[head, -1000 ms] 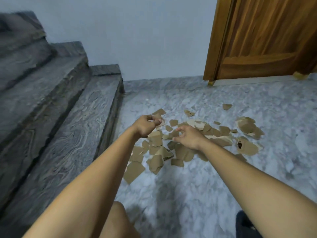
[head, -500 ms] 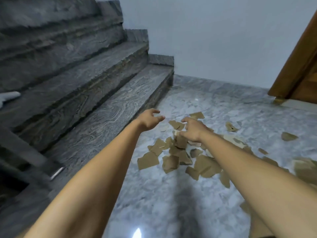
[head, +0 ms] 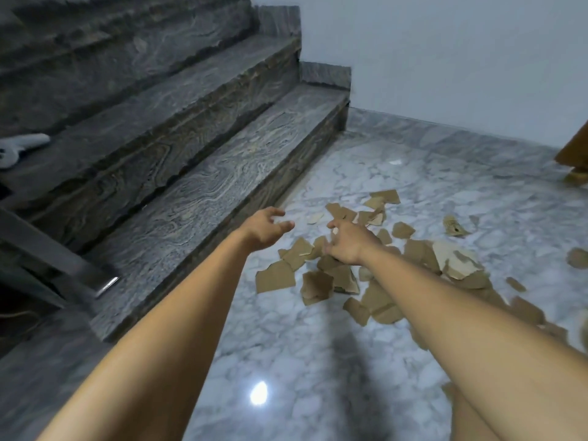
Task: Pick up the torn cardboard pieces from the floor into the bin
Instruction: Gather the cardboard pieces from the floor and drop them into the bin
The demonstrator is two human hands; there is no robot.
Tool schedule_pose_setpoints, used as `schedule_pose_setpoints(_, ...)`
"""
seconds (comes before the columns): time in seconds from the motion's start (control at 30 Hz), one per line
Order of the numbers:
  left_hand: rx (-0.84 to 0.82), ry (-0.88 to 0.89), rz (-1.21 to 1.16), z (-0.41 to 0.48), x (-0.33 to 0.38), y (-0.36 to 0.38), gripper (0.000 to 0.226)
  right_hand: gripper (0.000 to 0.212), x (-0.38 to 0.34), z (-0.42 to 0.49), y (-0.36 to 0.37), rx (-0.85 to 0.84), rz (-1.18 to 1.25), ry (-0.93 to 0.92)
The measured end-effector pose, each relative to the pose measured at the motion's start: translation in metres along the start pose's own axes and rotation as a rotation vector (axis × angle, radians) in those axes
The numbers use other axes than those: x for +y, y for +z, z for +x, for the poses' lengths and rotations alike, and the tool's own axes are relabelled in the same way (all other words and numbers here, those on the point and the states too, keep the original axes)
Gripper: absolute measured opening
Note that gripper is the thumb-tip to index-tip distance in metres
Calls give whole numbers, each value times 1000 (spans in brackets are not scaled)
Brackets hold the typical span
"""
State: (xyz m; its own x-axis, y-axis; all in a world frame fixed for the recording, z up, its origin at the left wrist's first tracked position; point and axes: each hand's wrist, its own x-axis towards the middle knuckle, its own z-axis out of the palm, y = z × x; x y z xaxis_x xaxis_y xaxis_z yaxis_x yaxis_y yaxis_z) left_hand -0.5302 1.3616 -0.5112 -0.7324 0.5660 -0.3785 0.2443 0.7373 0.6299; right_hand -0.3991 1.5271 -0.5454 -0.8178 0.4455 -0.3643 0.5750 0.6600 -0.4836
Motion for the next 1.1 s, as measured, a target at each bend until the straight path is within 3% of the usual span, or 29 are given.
schedule_pose_setpoints(0.27,-144,-39,174,64,-16,6,65,70,13,24,14,-123,-42,-16)
schedule_pose_setpoints(0.43,-279,-50,263,113,-63,18,70,88,9,61,57,-235,-161,21)
schedule_pose_setpoints(0.63,-379,-105,420,168,-115,27,75,90,6,98,96,-316,-477,37)
schedule_pose_setpoints(0.73,-428,-127,532,181,-138,53,88,89,14,118,113,-336,-605,15)
schedule_pose_setpoints(0.83,-317,-96,639,174,-159,84,102,92,23,132,139,-320,-719,-45)
schedule_pose_setpoints(0.9,-226,-6,704,167,-166,96,95,93,27,135,156,-310,-755,-83)
schedule_pose_setpoints(1.0,-228,-15,597,163,-180,101,83,81,28,135,168,-277,-792,-101)
schedule_pose_setpoints(1.1,-238,-100,468,161,-184,105,87,68,30,129,171,-297,-814,-117)
